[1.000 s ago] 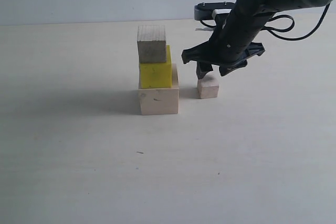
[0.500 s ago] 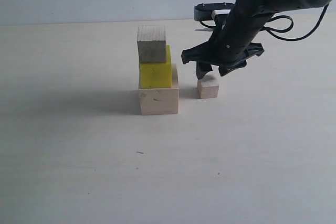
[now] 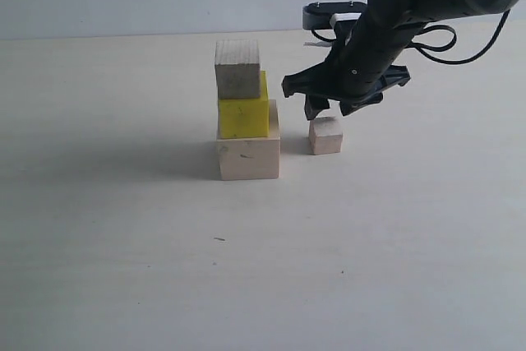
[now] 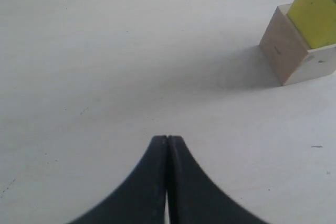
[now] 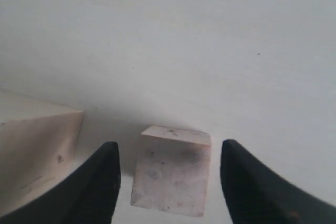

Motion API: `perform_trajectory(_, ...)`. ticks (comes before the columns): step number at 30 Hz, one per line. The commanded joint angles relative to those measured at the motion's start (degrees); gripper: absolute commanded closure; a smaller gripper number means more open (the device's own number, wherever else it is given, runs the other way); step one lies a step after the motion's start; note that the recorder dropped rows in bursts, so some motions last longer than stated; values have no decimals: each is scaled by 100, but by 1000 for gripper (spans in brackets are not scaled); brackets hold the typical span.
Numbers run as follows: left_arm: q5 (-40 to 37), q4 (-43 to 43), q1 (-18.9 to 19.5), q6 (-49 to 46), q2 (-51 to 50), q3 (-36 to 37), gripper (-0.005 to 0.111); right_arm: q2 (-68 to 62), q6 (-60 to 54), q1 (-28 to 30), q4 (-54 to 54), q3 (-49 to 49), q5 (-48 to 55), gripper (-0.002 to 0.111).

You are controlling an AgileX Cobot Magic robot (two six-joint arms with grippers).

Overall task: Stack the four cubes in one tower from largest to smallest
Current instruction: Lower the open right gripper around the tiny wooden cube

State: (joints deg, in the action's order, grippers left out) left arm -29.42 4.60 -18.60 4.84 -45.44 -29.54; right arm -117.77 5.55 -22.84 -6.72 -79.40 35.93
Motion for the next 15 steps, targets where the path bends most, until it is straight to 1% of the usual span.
perform_trajectory(1, 79, -65, 16, -6, 0, 21, 107, -224, -4, 23, -19, -50, -58, 53)
perform_trajectory(11, 79, -65, 16, -6, 0, 21, 107, -314, -4, 23, -53, -50, -113, 53)
perform_trajectory(13, 79, -65, 16, -6, 0, 21, 107, -314, -4, 23, -53, -50, -113, 57)
perform_trajectory(15, 79, -65, 16, -6, 0, 21, 107, -314, -4, 23, 1, -50, -44, 67)
